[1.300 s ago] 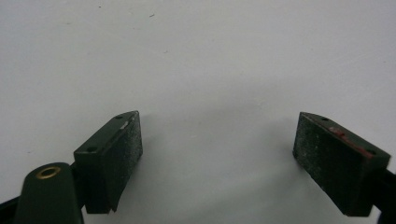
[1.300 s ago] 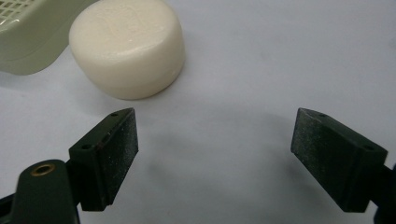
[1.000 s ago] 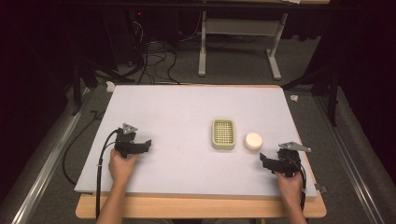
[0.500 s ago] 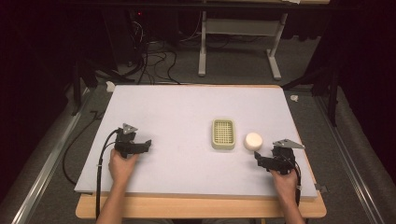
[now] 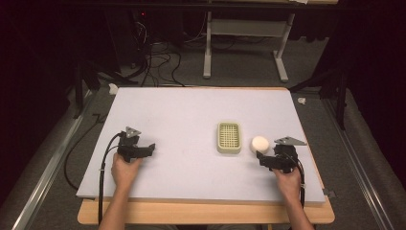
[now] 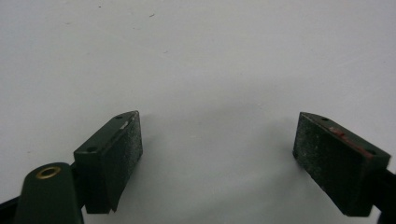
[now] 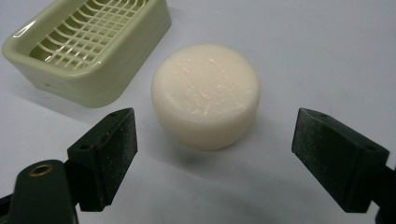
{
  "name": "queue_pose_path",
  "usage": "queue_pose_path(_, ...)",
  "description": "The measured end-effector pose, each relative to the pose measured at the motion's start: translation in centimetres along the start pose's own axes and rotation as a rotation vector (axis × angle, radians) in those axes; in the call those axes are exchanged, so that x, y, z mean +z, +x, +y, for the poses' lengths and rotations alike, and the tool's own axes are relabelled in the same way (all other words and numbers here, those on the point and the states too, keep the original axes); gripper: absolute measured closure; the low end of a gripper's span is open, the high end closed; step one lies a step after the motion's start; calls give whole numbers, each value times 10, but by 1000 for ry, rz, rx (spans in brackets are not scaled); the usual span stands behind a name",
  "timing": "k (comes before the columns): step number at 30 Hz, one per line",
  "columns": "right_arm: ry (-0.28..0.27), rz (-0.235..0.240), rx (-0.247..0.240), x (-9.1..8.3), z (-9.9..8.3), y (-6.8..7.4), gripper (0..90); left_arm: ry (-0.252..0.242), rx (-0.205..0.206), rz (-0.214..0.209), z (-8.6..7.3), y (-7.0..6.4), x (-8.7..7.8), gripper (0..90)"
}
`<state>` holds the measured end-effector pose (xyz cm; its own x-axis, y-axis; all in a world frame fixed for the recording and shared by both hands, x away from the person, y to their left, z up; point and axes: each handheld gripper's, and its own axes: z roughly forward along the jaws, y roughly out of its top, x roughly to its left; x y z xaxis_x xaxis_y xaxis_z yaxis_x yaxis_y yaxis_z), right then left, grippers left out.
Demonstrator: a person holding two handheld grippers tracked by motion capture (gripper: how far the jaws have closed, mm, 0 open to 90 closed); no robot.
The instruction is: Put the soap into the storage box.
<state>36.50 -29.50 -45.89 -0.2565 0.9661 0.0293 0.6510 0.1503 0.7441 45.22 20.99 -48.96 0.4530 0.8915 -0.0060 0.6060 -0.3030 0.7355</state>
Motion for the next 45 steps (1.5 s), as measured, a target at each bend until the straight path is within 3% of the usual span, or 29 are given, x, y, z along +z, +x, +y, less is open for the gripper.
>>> queue_pose_path(20, 37, 8, -7, 27, 22, 5, 142, 0, 0, 0, 0, 0, 0, 162)
queue_pose_path(30, 70, 0, 21, 43, 20, 4, 152, 0, 1, 0, 0, 0, 0, 162)
queue_pose_path(35, 78, 0, 26, 47, 19, 5, 214, 0, 1, 0, 0, 0, 0, 162)
queue_pose_path(45, 79, -13, -5, 47, 19, 6, 244, 0, 0, 0, 0, 0, 0, 162)
